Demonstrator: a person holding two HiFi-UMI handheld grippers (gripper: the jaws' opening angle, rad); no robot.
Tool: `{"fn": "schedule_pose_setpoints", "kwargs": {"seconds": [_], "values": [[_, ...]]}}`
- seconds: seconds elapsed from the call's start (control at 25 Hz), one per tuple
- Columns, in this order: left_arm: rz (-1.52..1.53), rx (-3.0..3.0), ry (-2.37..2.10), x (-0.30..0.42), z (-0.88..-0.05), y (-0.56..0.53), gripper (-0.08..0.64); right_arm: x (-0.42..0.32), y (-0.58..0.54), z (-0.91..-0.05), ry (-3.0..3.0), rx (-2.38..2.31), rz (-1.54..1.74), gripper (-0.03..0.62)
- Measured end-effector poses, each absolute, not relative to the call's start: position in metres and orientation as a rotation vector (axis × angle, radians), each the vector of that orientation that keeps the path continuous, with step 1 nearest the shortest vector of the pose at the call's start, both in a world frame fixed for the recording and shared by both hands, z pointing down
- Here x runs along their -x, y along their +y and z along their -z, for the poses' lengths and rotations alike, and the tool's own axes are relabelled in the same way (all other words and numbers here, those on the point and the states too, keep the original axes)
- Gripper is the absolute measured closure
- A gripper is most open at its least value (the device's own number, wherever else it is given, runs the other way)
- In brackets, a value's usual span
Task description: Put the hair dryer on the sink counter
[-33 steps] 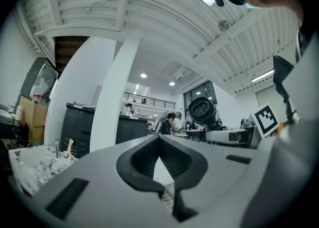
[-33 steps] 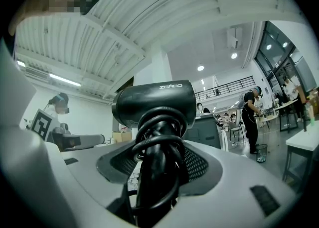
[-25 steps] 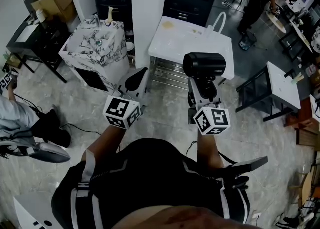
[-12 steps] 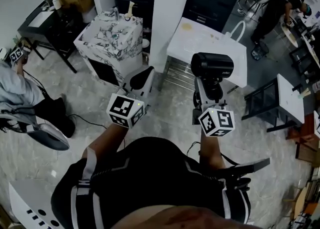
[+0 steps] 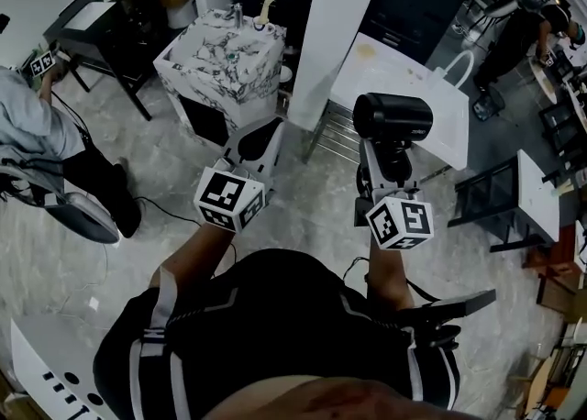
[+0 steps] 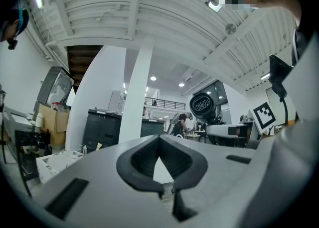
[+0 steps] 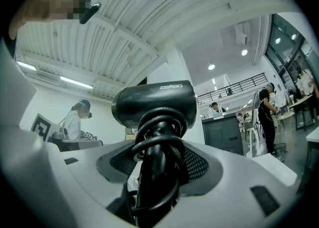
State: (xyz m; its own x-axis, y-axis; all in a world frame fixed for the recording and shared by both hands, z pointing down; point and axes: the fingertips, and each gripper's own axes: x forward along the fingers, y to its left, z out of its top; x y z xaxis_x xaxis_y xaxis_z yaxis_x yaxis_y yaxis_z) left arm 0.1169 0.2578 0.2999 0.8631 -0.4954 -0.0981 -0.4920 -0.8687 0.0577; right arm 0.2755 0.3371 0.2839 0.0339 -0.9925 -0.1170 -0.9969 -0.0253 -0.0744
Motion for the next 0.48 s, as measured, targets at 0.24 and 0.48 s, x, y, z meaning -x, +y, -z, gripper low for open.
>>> {"fn": "schedule_pose_setpoints", "kwargs": {"seconds": [0.24, 0.48], "values": [[0.176, -2.995, -0.835, -0.082, -0.3, 0.246, 0.554, -0.242, 0.319, -0.284, 2.119, 2.123, -0.049, 0.334], [0.182, -2.97, -0.899, -0.048, -0.301, 0.23, 0.554, -0.21, 0.296, -0.285, 2.17, 2.07, -0.044, 0.334]]}}
